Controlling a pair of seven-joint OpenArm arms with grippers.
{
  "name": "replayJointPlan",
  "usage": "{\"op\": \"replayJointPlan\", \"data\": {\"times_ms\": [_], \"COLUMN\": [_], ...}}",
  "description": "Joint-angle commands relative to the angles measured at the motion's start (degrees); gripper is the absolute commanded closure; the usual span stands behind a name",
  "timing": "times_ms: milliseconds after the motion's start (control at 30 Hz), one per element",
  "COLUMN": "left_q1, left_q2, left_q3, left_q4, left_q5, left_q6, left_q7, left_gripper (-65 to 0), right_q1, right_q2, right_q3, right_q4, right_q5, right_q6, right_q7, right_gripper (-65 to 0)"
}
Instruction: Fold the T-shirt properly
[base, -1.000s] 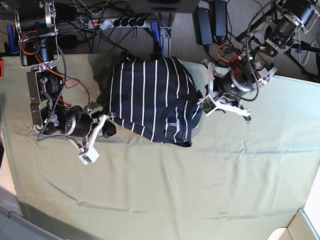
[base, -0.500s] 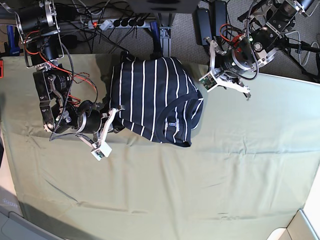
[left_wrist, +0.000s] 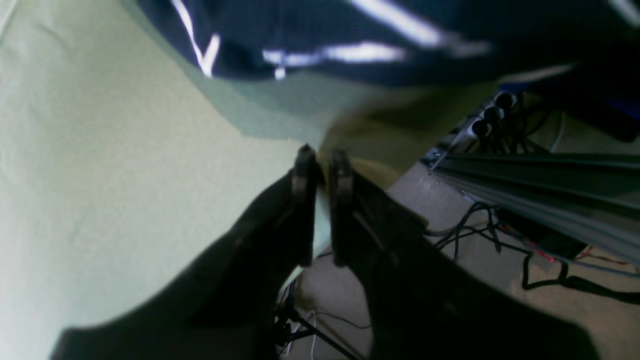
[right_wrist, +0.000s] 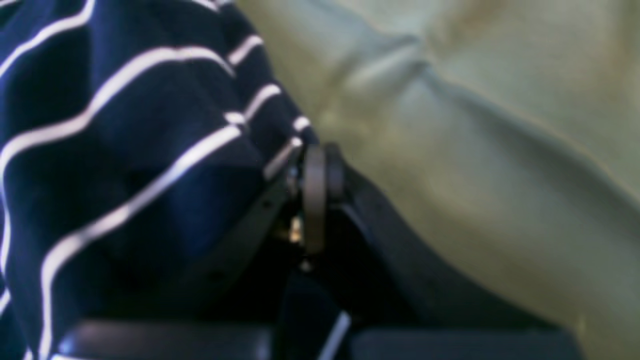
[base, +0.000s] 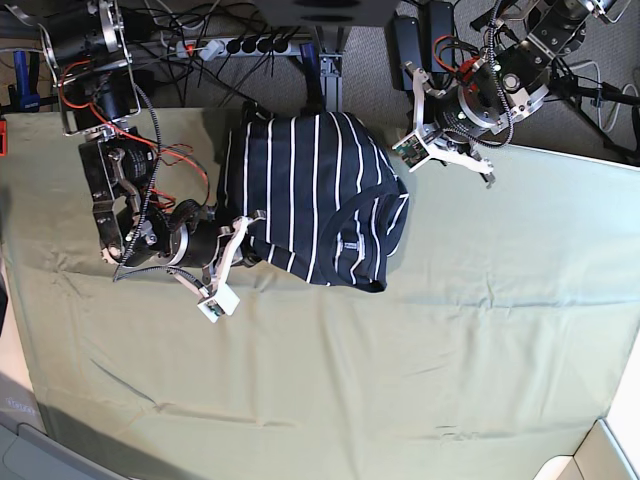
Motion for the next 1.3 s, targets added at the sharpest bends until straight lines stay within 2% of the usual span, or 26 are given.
{"op": "replayJointPlan", "data": {"times_ms": [0, 300, 900, 1067, 1267], "left_q1": [-0.13, -0.11, -0.50, -0.61, -0.61], "left_q2": [-0.20, -0.24, -0.22, -0.20, 0.90], "left_q3": [-0.33, -0.33, -0.33, -0.33, -0.33], "left_q4": [0.96, 0.96, 0.94, 0.94, 0.15], "left_q5": [0.02, 0.00, 0.00, -0.02, -0.02], "left_q6": [0.63, 0.63, 0.63, 0.63, 0.59], "left_q7": [-1.07, -1.29, -4.55, -5.40, -5.38], "left_gripper": [-5.4, -5.4, -5.4, -5.4, -5.4], "right_q1": [1.42, 1.42, 1.31, 1.25, 1.25], "right_q2": [-0.07, -0.44, -0.42, -0.42, -0.42], "right_q3": [0.26, 0.26, 0.26, 0.26, 0.26], "right_q4": [0.90, 0.90, 0.90, 0.90, 0.90], "right_q5": [0.87, -3.21, -2.29, 0.11, 0.09], "right_q6": [4.04, 4.04, 4.04, 4.04, 4.07], "right_q7": [1.03, 1.05, 0.31, -0.72, -0.72], "right_gripper": [0.0, 0.0, 0.0, 0.0, 0.0]}}
